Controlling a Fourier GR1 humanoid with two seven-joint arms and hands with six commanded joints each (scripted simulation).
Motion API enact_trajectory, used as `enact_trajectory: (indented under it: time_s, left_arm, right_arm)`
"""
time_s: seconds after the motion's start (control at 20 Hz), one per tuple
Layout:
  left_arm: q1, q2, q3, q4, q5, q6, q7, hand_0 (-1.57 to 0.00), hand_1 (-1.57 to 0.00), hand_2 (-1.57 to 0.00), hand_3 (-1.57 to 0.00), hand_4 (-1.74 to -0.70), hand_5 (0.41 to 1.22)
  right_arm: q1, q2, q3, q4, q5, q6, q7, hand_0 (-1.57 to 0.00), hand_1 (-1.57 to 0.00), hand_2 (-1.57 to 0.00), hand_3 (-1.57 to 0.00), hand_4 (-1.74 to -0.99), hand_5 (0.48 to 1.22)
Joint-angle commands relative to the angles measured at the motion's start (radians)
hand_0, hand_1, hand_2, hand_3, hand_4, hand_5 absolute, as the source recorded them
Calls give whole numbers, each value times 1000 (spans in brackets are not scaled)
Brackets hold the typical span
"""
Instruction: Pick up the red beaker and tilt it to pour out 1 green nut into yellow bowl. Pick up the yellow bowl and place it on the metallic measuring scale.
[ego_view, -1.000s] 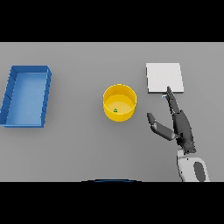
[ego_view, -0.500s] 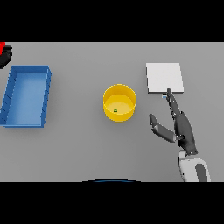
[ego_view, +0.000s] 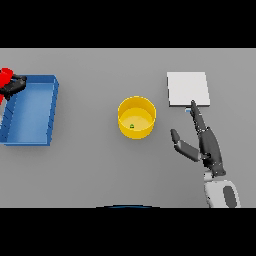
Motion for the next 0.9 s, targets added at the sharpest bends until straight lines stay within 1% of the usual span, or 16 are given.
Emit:
enact_trajectory:
  time_s: [0.0, 0.05, 0.1, 0.15, 0.2, 0.3, 0.45, 0.5, 0.6, 0.65, 0.7, 0.75, 0.8, 0.85]
  left_arm:
    - [24, 13, 4, -34, 31, -44, -2, -1175, -1075, -1021, -1055, -1232, 737]
    - [43, 12, 8, -60, 68, -84, -18, -940, -860, -817, -843, -1126, 705]
    - [48, 13, 21, -67, 105, -118, -13, -751, -687, -653, -675, -1050, 683]
    - [47, 32, 12, -85, 106, -144, 12, -601, -550, -522, -539, -976, 664]
    - [39, 43, -8, -74, 87, -167, 22, -481, -440, -418, -431, -915, 651]
    - [41, 48, -33, -51, 58, -184, 30, -307, -281, -267, -276, -843, 632]
    - [30, 54, -54, -24, 13, -172, 21, -157, -143, -136, -141, -801, 627]
    - [23, 49, -57, -23, 10, -169, 15, -125, -115, -109, -112, -794, 627]
    - [21, 39, -57, -30, 4, -146, -20, -80, -73, -69, -72, -776, 631]
    - [20, 36, -48, -42, 9, -132, -30, -64, -58, -55, -57, -778, 633]
    - [23, 31, -42, -50, 18, -125, -42, -51, -46, -44, -45, -779, 635]
    - [30, 25, -33, -63, 30, -117, -59, -40, -37, -35, -36, -784, 644]
    - [37, 21, -29, -77, 42, -118, -60, -32, -29, -28, -29, -786, 652]
    - [42, 18, -26, -83, 49, -117, -62, -25, -23, -22, -23, -793, 657]
  right_arm:
    - [13, -2, 5, -8, 1, 5, -10, 1, 1, 1, 1, -1151, 670]
    - [8, -1, 7, -2, 7, 2, -2, 1, 1, 1, 1, -1149, 670]
    - [7, -1, 4, -1, 5, 0, -4, 1, 1, 1, 1, -1150, 671]
    - [9, 8, 10, -1, 7, -2, -14, 1, 1, 1, 1, -1153, 670]
    - [-3, 7, 6, -5, 2, -2, -7, 1, 1, 1, 1, -1155, 670]
    - [5, -4, 6, -7, 7, 2, -10, 1, 1, 1, 1, -1155, 670]
    - [2, -4, 9, -2, 32, -16, -4, 1, 1, 1, 1, -1158, 665]
    - [6, 2, 17, -17, 39, -21, -1, 1, 1, 1, 1, -1157, 665]
    - [-6, 7, 25, -5, 56, -27, 28, 1, 1, 1, 1, -1144, 644]
    - [-9, -1, 33, -4, 99, -46, 72, 1, 1, 1, 1, -1131, 631]
    - [-23, -22, 33, -12, 103, -32, 69, 1, 1, 1, 1, -1115, 638]
    - [-47, -46, 45, -11, 111, -4, 53, 1, 1, 1, 1, -1087, 649]
    - [-56, -66, 64, -7, 126, 23, 38, 1, 1, 1, 1, -1080, 662]
    - [-92, -99, 78, 12, 154, 52, 55, 1, 1, 1, 1, -1088, 665]
